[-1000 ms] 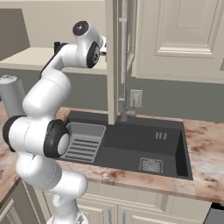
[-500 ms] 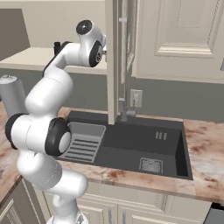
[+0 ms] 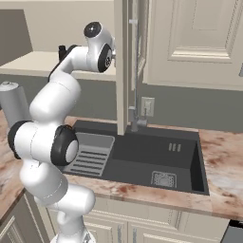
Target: Take 2 condiments from the cabinet and move them on the counter near the stove.Make sure the condiments are lined up with each other, next to each other.
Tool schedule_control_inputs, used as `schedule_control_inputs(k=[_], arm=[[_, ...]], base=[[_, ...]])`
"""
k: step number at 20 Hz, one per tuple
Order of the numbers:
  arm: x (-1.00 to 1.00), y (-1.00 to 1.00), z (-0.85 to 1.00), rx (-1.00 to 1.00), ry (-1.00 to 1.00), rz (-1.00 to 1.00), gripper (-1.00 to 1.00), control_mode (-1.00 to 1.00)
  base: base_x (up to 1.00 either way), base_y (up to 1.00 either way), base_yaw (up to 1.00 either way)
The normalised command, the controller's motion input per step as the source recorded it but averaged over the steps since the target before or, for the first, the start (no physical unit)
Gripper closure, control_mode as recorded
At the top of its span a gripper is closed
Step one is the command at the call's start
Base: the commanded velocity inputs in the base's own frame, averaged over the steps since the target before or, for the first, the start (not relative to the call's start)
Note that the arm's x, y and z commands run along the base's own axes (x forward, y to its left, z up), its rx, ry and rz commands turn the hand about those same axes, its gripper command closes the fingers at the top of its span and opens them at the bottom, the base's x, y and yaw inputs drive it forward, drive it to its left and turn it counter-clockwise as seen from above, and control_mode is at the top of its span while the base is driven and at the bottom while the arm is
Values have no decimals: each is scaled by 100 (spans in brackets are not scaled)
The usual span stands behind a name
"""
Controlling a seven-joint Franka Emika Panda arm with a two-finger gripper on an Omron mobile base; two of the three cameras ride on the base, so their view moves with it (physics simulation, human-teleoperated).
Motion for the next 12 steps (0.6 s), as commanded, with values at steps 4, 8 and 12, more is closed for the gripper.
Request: schedule_control_inputs(k=[4, 8, 12], arm=[[1, 0, 0, 0, 0, 0, -100, -100], [1, 0, 0, 0, 0, 0, -100, -100], [6, 0, 0, 0, 0, 0, -100, -100]], base=[[0, 0, 0], [0, 0, 0], [0, 0, 0]])
